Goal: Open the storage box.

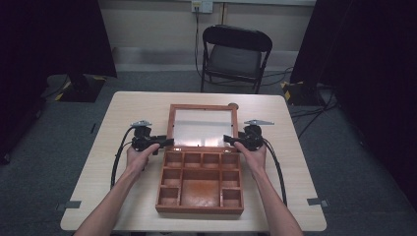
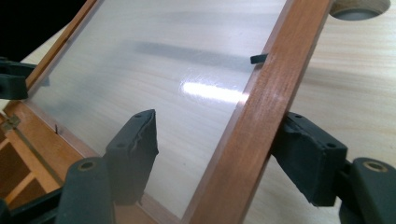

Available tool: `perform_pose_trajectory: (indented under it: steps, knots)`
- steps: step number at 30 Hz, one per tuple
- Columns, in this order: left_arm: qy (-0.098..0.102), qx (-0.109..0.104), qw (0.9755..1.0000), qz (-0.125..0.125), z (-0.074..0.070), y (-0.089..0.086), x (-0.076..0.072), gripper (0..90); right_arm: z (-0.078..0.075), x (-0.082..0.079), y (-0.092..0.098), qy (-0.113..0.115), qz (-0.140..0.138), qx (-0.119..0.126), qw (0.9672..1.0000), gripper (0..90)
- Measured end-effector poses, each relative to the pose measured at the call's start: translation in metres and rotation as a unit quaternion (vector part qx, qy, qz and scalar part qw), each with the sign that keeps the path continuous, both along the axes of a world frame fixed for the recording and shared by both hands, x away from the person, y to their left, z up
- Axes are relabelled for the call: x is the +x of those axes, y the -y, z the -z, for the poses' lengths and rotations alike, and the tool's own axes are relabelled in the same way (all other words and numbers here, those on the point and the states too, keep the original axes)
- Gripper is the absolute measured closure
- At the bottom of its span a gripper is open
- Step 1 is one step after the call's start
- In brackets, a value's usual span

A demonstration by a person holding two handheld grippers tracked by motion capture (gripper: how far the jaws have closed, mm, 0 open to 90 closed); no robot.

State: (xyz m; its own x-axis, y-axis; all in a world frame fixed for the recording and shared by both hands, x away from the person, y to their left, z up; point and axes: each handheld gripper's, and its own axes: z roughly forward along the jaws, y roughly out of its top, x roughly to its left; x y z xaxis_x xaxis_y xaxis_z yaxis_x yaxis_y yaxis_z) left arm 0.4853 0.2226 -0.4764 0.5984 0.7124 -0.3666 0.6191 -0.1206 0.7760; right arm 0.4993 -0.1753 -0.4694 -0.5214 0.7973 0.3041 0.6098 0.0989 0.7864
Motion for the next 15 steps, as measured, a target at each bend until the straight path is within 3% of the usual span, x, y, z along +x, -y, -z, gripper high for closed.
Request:
perform_pose_trajectory:
  steps: [2,3,4,5,8,10,11,15]
  knots:
    - [0.0,-0.005,1.0,0.004,0.0,0.001,0.0,50.9,0.002,0.002,0.0,-0.014,0.005,-0.009,0.9998,27.2]
    - [-0.004,-0.005,1.0,0.003,0.0,0.001,0.0,49.7,0.009,0.004,0.003,-0.036,0.006,0.01,0.9993,27.2]
    - [-0.004,-0.005,1.0,0.003,0.0,0.001,0.0,48.8,0.009,0.004,0.003,-0.036,0.006,0.01,0.9993,27.2]
    - [-0.004,-0.002,1.0,0.001,0.002,0.001,0.0,46.8,0.013,0.005,0.005,-0.053,0.008,0.025,0.9982,27.1]
    - [-0.008,0.005,1.0,0.0,0.003,0.001,0.0,44.6,0.015,0.007,0.006,-0.063,0.01,0.03,0.9975,26.8]
    - [-0.009,0.003,1.0,0.0,0.004,0.001,0.0,42.6,0.015,0.006,0.006,-0.06,0.014,0.021,0.9979,25.6]
    - [-0.007,0.004,1.0,0.0,0.003,0.002,0.0,42.2,0.012,0.005,0.006,-0.046,0.02,-0.001,0.9987,25.6]
    - [-0.004,0.0,1.0,-0.002,0.0,0.002,-0.002,39.5,0.006,0.002,0.01,-0.036,0.016,0.009,0.9992,25.1]
